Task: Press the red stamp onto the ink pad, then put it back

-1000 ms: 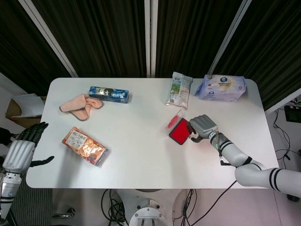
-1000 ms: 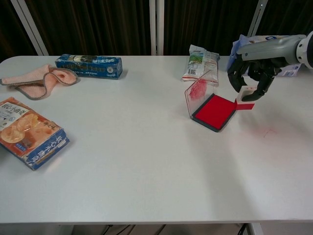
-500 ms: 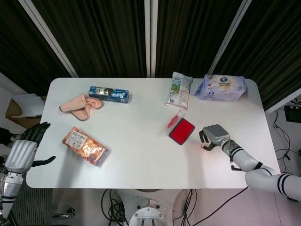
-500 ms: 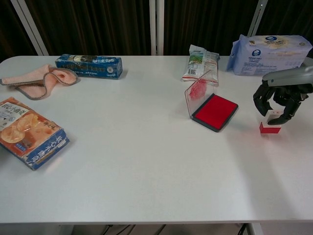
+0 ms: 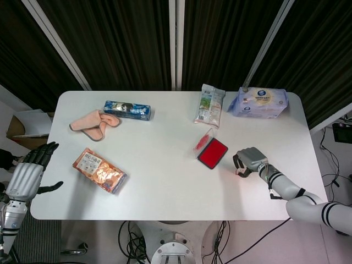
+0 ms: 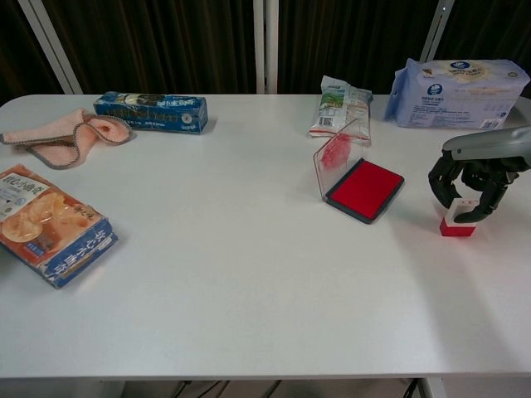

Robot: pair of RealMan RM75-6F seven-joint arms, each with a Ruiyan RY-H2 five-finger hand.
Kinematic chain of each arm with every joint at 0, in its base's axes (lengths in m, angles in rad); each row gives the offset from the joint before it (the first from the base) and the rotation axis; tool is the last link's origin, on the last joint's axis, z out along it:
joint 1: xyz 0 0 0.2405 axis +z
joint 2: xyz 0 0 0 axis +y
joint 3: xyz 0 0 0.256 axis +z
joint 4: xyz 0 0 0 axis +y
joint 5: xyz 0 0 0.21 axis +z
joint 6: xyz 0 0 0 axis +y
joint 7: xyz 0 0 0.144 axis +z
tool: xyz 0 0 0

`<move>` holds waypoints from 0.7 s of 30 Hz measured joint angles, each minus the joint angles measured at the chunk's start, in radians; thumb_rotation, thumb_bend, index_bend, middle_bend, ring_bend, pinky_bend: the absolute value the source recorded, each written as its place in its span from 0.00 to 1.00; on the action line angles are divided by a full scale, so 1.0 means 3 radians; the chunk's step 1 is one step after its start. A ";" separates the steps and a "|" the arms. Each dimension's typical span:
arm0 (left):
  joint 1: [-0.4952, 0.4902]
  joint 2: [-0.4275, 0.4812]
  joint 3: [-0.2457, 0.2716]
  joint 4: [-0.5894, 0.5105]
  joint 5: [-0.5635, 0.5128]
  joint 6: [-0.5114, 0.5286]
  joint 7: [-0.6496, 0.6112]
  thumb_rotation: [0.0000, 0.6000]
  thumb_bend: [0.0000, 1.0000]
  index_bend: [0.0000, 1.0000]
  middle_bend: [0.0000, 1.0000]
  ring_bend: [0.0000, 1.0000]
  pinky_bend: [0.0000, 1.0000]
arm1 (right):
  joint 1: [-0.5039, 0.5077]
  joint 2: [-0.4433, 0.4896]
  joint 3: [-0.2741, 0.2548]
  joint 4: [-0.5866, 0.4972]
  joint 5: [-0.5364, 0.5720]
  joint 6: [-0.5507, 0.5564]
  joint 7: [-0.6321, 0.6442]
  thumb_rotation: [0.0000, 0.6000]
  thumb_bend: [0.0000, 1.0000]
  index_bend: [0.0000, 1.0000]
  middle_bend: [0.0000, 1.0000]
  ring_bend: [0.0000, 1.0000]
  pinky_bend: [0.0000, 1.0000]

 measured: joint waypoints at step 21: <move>0.0002 0.0011 0.0001 -0.0007 -0.0006 0.0002 0.0000 0.97 0.02 0.04 0.07 0.08 0.18 | -0.0022 0.0043 0.0018 -0.0008 -0.0141 -0.0073 0.0053 1.00 0.27 0.54 0.41 0.77 0.89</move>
